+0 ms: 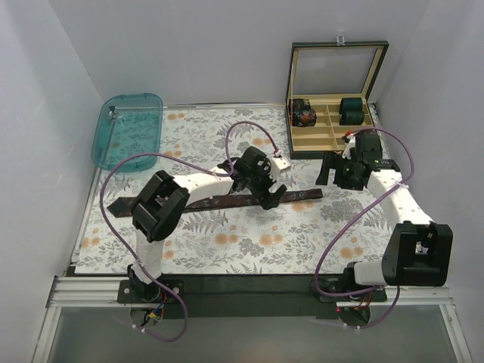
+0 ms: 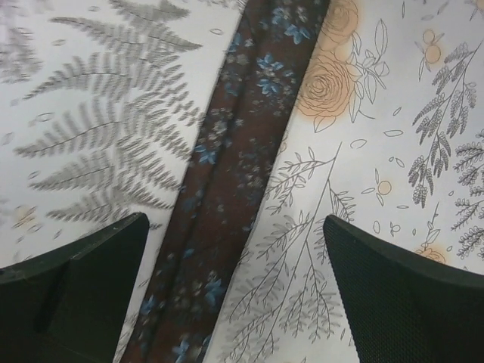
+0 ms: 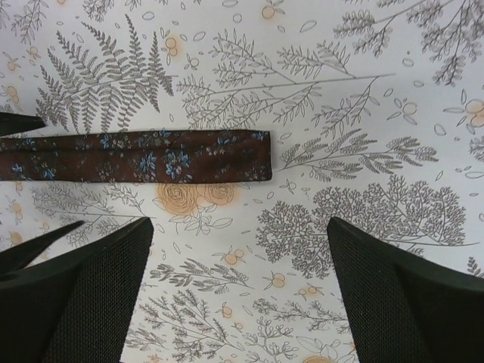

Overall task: Roll the ties
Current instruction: Flatten the tie

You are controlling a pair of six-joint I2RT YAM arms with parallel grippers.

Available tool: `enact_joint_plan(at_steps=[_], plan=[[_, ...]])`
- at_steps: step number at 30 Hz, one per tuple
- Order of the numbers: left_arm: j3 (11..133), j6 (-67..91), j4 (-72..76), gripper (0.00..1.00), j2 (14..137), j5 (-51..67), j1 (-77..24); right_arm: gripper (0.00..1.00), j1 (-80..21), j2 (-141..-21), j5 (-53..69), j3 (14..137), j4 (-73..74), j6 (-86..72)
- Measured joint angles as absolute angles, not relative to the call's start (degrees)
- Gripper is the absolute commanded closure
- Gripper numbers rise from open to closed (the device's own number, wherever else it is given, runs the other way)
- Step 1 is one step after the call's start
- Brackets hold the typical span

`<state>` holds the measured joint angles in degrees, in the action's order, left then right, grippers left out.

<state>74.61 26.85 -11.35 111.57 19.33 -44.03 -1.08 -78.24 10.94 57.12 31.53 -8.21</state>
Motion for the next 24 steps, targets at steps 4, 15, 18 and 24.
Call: enact_joint_plan(at_steps=[4, 15, 18, 24], plan=[[76.36, 24.29, -10.09, 0.08, 117.08, 21.19, -46.06, 0.14, -0.99, -75.99, 11.97, 53.74, 30.81, -9.39], [79.61, 17.06, -7.55, 0.30, 120.75, 21.10, -46.24, 0.19, -0.82, -76.05, 15.20, 51.70, 28.73, -10.68], [79.61, 15.59, -7.05, 0.35, 121.08, 20.49, -46.24, 0.20, -0.82, -76.20, 15.31, 51.57, 28.23, -10.74], [79.53, 14.35, -6.24, 0.49, 121.32, 21.26, -46.26, 0.23, -0.78, -77.21, 15.84, 51.44, 26.09, -11.57]])
